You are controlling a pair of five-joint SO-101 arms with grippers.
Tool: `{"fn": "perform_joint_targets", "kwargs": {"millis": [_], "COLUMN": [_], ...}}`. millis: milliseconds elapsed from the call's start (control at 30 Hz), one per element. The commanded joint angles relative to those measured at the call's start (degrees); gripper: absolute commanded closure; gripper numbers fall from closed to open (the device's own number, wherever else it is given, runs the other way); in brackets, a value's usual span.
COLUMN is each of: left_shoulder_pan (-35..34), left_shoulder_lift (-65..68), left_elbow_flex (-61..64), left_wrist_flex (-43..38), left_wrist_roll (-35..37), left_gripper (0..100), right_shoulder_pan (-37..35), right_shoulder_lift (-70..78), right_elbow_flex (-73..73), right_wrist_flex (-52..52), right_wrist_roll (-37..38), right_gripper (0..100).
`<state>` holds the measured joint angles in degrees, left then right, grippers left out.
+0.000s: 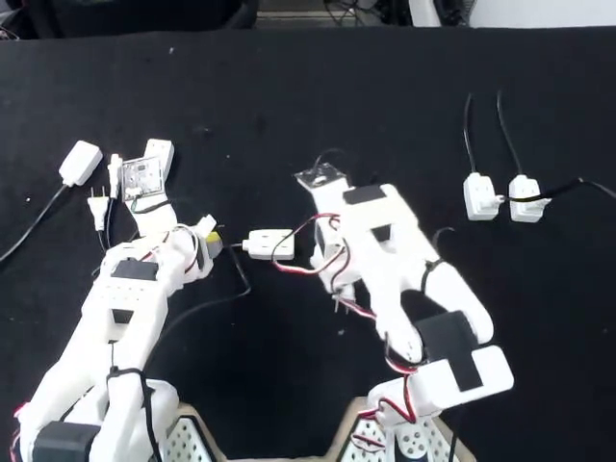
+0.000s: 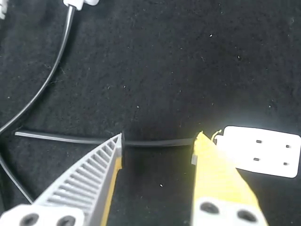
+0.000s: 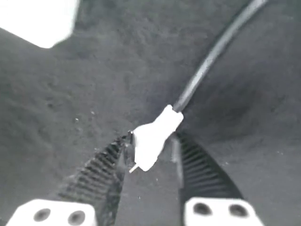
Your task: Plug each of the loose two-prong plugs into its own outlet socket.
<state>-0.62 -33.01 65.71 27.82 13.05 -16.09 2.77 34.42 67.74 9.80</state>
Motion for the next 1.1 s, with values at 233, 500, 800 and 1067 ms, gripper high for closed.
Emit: {"fn": "perform_joint_targets", "kwargs": {"millis": [233,500,800,1067], "left_shoulder_pan": [-0.9,-3.1,-2.8,-2.9], "left_shoulder_lift": [-2.2,-2.2,-2.2,-2.2], "left_elbow_flex": [-0.4,-0.5,-0.6,-0.4], "left_wrist_flex": [-0.8,-0.7,-0.7,-0.7], "left_wrist_roll": [0.5,0.7,0.7,0.7], "left_gripper": [75,75,75,75], "right_shoulder_pan": [-4.5,4.4,12.0,12.8], "right_shoulder_lift": [-1.6,-11.7,-15.0,-15.9], "right_elbow_flex": [0.6,0.4,8.1,-0.8], "right_wrist_flex": [-0.6,4.8,0.9,10.8], "right_wrist_roll": [-3.4,0.7,1.2,6.9], "right_gripper": [84.1,98.7,88.1,88.0]}}
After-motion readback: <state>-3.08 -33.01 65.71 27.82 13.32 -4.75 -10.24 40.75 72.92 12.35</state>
